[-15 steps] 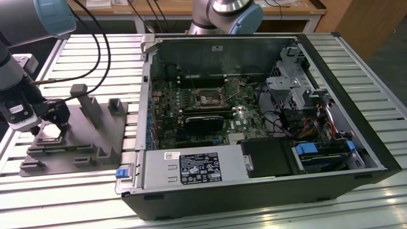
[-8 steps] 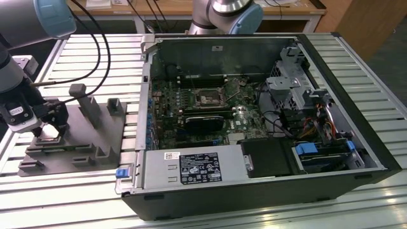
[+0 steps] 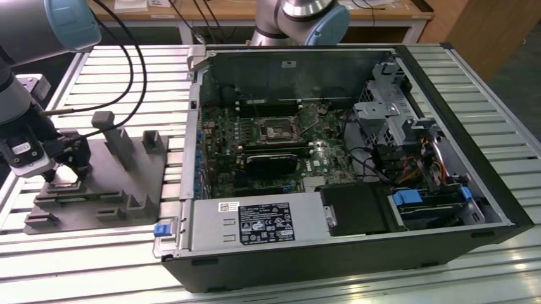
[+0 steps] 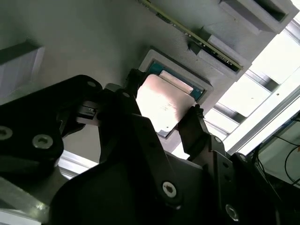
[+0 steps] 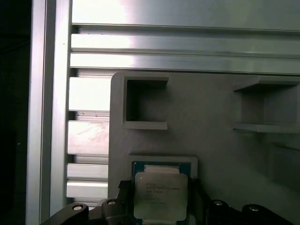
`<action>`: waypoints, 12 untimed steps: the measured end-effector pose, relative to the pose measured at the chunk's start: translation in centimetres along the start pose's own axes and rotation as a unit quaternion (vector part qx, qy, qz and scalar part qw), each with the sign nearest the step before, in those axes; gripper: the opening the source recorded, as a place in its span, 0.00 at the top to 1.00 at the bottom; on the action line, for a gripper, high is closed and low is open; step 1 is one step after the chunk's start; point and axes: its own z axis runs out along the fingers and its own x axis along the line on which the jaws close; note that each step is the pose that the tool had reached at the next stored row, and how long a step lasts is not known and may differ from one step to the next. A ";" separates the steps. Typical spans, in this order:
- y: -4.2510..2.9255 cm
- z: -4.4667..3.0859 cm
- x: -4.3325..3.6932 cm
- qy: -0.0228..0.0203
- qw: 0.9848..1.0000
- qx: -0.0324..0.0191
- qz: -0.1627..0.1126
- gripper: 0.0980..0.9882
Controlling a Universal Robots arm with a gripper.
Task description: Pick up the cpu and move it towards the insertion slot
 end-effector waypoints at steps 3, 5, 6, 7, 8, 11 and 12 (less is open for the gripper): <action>0.00 0.00 0.00 0.000 1.000 0.000 0.000 0.44; 0.00 0.00 -0.01 0.000 1.000 0.000 0.000 0.50; 0.00 0.00 -0.02 0.000 1.000 0.000 0.000 0.50; 0.00 0.01 -0.04 0.000 1.000 0.000 0.000 0.50; 0.00 0.00 -0.05 0.000 1.000 0.000 0.000 0.50; 0.00 -0.10 -0.06 0.000 1.000 0.000 0.000 0.50; 0.00 -0.19 -0.06 0.000 1.000 0.000 0.000 0.50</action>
